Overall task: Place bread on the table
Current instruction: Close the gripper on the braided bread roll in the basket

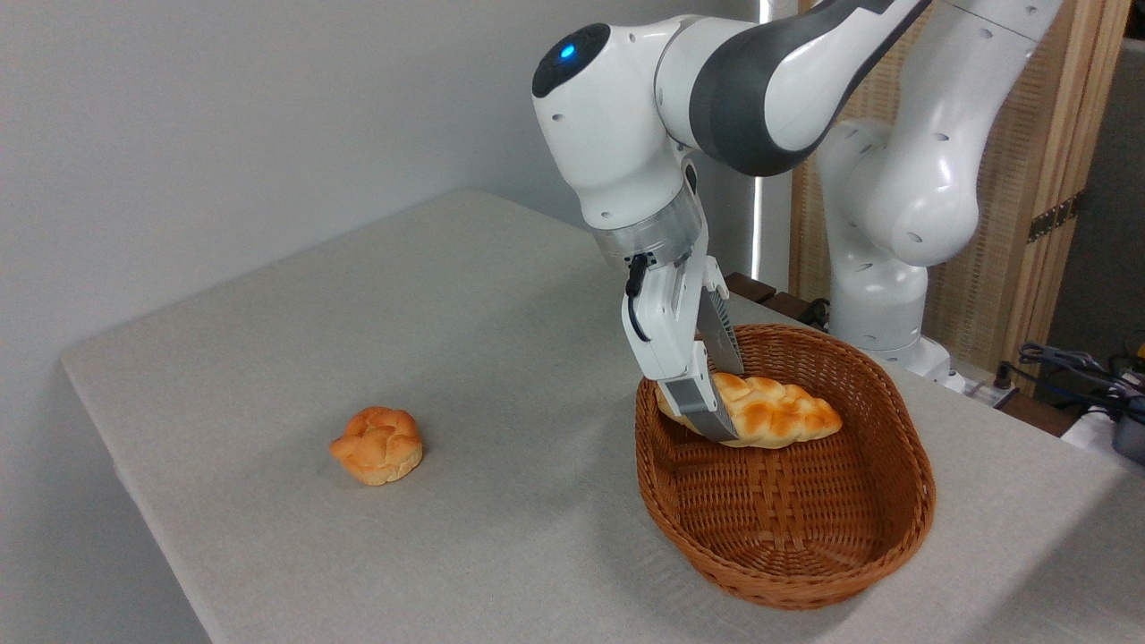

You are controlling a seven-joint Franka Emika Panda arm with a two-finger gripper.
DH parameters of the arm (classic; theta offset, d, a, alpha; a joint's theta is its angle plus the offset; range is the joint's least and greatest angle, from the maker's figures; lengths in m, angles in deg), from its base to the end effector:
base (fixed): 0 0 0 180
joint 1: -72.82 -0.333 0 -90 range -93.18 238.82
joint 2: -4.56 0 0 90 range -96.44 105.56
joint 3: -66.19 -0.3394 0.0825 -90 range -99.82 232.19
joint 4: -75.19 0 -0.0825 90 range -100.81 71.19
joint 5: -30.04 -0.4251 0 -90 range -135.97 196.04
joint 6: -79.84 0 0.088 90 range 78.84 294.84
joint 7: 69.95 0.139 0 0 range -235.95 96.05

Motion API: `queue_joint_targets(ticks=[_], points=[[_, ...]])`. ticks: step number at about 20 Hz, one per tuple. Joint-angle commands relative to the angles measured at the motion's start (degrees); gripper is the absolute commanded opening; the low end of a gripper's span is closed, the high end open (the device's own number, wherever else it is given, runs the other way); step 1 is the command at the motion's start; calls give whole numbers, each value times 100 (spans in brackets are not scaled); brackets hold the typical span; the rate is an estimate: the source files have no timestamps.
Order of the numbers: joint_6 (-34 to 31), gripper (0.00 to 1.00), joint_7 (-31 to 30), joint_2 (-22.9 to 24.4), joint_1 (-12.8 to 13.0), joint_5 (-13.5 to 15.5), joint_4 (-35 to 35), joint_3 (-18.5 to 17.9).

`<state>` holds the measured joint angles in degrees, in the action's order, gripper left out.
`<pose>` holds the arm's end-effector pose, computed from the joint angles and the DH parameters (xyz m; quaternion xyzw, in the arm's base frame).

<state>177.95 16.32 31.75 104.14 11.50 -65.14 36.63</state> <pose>0.4010 0.0241 0.3979 0.6458 -0.7476 -0.1405 0.0656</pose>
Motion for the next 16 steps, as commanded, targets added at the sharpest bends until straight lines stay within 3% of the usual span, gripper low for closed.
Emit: queue_joint_targets(ticks=[1, 7, 8, 11, 12, 13, 14, 16], points=[[68, 100, 83, 15, 49, -115, -56, -50], [121, 99, 83, -3, 41, -107, -179, -50], [121, 95, 83, -29, 41, -115, -179, -50], [95, 60, 92, -29, 41, -107, -179, -50], [69, 44, 92, -29, 23, -107, -179, -50], [33, 21, 188, -29, 32, -107, -171, -50], [24, 10, 363, -21, 40, -107, -171, -50], [-28, 10, 452, -12, 23, -107, -153, -50]])
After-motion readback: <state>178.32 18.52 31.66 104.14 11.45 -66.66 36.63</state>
